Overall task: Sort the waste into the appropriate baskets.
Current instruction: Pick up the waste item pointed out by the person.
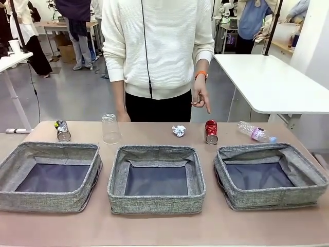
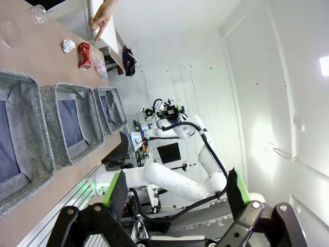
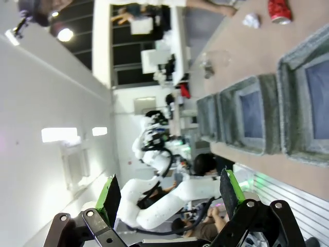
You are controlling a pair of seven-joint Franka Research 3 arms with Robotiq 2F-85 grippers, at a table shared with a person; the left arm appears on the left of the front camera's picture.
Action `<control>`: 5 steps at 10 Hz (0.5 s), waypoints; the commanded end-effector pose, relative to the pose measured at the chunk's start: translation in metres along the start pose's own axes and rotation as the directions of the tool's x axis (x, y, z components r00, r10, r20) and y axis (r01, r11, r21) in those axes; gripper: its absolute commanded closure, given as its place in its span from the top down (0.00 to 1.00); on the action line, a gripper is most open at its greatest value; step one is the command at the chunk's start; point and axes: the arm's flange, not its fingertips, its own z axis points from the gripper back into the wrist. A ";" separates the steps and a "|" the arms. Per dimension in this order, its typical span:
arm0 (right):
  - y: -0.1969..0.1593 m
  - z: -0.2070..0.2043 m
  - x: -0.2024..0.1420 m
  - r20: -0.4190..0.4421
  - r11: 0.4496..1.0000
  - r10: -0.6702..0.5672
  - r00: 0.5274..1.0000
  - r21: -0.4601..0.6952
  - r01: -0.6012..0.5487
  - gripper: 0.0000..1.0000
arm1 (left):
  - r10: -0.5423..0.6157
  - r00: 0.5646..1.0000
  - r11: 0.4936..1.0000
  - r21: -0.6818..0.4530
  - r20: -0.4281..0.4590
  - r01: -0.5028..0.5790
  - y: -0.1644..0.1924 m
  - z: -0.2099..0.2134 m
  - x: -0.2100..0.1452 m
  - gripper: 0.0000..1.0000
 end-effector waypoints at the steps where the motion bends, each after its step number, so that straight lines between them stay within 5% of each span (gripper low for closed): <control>1: 0.015 -0.067 0.018 -0.004 0.951 0.030 1.000 -0.307 -0.030 1.00 | -0.022 1.000 1.000 -0.021 0.006 0.023 -0.002 -0.001 0.000 1.00; 3: 0.013 -0.163 0.043 -0.039 0.749 0.058 0.998 -0.659 -0.069 1.00 | -0.022 1.000 1.000 -0.021 0.006 0.023 -0.002 -0.001 0.000 1.00; 5: -0.005 -0.235 0.058 -0.128 0.601 0.075 0.989 -0.785 -0.147 1.00 | -0.022 1.000 1.000 -0.021 0.006 0.023 -0.002 -0.001 0.000 1.00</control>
